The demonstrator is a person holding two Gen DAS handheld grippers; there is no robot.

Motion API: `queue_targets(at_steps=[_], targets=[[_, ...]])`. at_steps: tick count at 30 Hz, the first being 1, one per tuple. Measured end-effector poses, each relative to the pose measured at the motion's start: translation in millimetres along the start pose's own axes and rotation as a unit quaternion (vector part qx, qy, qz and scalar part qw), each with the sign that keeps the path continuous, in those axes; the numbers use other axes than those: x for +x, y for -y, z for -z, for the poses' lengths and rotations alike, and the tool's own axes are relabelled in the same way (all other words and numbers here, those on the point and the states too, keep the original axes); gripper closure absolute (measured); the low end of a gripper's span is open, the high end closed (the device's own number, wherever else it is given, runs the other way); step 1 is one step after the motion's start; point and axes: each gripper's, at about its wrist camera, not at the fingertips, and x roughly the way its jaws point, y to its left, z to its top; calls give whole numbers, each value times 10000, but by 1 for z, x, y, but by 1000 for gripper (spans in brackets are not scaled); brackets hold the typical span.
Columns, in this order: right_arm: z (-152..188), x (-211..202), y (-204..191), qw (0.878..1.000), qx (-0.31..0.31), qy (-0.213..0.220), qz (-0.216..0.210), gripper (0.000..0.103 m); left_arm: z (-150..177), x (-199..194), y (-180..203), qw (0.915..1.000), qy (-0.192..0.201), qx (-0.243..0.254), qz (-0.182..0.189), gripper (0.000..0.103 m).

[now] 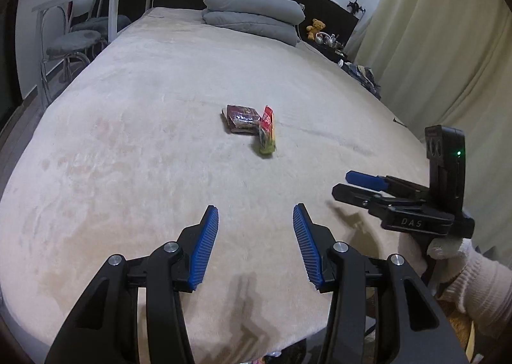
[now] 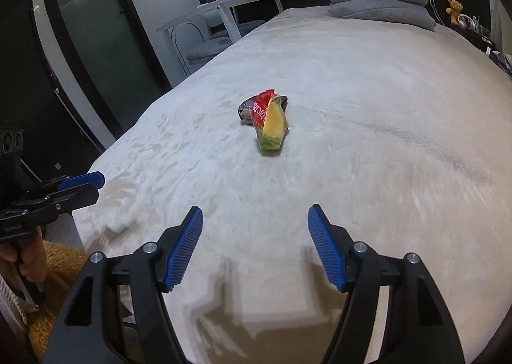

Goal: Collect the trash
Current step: 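Raise both tools over the bed toward the red chip bag and brown wrapper, then grasp the red-yellow chip bag with the right tool while the left tool grasps the dark red pack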

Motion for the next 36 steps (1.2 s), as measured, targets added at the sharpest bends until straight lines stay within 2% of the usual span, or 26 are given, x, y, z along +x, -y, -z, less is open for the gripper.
queue_targets(at_steps=[5, 7, 11, 13, 15, 17, 18, 20, 24, 25, 27, 30, 33, 36], targets=[[-31, 42, 1, 9998, -137, -35, 133, 33, -21, 9, -7, 9996, 34, 180, -199, 55], [-42, 59, 3, 9997, -162, -48, 184, 33, -26, 11, -15, 9997, 38, 112, -234, 55], [-60, 92, 5, 9988, -233, -72, 417, 33, -23, 17, -29, 9993, -134, -285, -210, 55], [-68, 102, 3, 9978, -381, -32, 548, 33, -22, 20, -27, 9994, -195, -190, -229, 54], [-75, 111, 2, 9979, -369, -33, 526, 33, -19, 20, -25, 9994, -214, -114, -244, 47], [-79, 116, 0, 9981, -353, -44, 499, 34, -18, 19, -27, 9994, -207, -147, -245, 47], [-81, 118, -1, 9982, -351, -55, 490, 38, -18, 18, -29, 9993, -199, -199, -243, 47], [-82, 124, -1, 9977, -356, -148, 565, 57, -19, 19, -33, 9991, -190, -294, -223, 47], [-81, 124, 5, 9975, -284, -180, 620, 74, -19, 20, -33, 9990, -220, -280, -265, 46], [-81, 122, 7, 9978, -239, -160, 597, 74, -19, 22, -32, 9990, -227, -254, -288, 38], [-82, 115, 11, 9983, -173, -115, 547, 74, -20, 25, -31, 9990, -226, -219, -320, 29], [-81, 102, 14, 9987, -97, -32, 492, 74, -22, 31, -28, 9988, -242, -166, -386, 27], [-78, 87, 16, 9991, -35, 27, 425, 75, -25, 39, -24, 9987, -210, -170, -423, 18], [-74, 70, 18, 9995, 16, 55, 310, 75, -30, 50, -18, 9983, -245, -110, -517, 18]])
